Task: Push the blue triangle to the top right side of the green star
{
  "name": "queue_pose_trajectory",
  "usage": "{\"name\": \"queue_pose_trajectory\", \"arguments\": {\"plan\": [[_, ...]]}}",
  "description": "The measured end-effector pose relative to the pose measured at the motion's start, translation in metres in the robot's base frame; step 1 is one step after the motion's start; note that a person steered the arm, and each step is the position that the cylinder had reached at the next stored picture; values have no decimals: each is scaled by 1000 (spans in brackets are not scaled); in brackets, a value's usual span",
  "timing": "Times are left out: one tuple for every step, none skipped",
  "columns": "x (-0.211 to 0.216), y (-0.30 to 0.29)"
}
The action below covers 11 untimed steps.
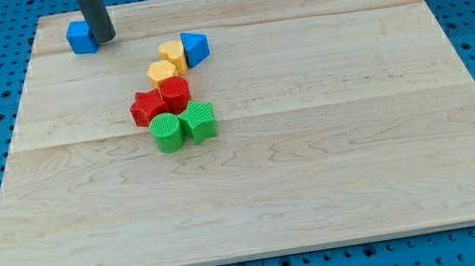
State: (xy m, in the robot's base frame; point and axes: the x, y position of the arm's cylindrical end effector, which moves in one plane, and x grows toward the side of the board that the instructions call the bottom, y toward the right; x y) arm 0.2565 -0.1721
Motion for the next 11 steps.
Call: {"name": "queue_pose_trajectory", "arguments": {"plan": [[0, 3], [0, 15], [3, 46], [15, 95], [15, 106], [15, 114], [15, 115], [17, 116], [52, 118], [66, 123], [87, 135]]}}
